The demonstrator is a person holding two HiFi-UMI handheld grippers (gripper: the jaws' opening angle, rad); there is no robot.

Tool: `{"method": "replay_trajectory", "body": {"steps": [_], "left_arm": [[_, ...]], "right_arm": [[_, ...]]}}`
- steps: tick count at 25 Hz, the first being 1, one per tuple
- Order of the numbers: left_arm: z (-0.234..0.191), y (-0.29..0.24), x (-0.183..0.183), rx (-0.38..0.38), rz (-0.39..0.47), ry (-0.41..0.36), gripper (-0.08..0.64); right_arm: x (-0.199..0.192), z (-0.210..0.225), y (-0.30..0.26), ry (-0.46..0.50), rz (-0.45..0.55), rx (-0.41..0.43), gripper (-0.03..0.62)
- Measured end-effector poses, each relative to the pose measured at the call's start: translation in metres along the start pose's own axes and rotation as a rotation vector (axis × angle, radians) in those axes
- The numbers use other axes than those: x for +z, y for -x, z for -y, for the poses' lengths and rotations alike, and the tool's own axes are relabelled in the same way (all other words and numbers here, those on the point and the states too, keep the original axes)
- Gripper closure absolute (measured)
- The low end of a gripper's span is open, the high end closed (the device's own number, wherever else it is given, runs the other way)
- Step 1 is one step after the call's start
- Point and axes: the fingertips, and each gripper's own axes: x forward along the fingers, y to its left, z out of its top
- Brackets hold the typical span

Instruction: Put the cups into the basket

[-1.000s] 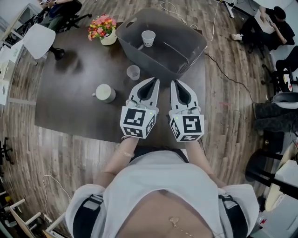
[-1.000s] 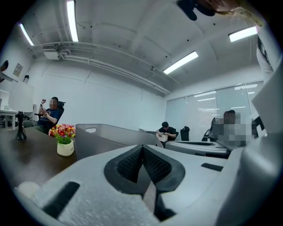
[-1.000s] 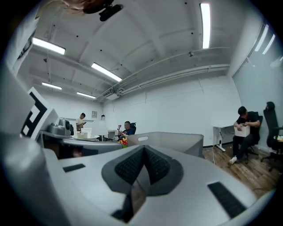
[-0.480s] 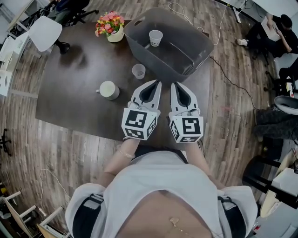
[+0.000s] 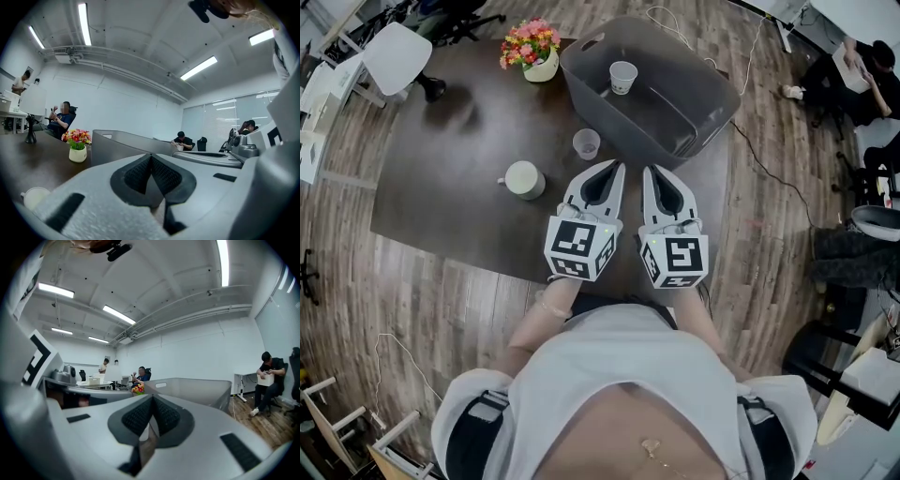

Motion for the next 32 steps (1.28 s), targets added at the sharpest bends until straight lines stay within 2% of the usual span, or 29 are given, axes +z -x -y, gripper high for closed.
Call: {"method": "replay_trajectory", "body": {"steps": [9,16,21,27,32], "left_arm": [[-0.007,0.003,-0.001,0.015,-0.003,0.003,0.549],[-0.026,0.011,-0.002,0.081,0.001,0.018,0.549],[-0.041,0.027,-0.004,0.157,0.011,0.031,0.549],[-0.074,0.062,-0.009,0.290,0.015,0.059,0.549],[-0.105,0.096,-0.008,0.405,0.026,0.065,0.549]], "right_arm": [[0.003,-0.010,-0.007,0.009,0.005,0.047,0.580],[0.000,-0.025,-0.024,0.027,-0.015,0.127,0.580],[-0.006,-0.045,-0.035,0.007,-0.032,0.213,0.580],[-0.007,-0.088,-0.055,-0.015,-0.042,0.353,0.580],[-0.007,-0.133,-0.068,-0.019,-0.044,0.514,0.580]]}}
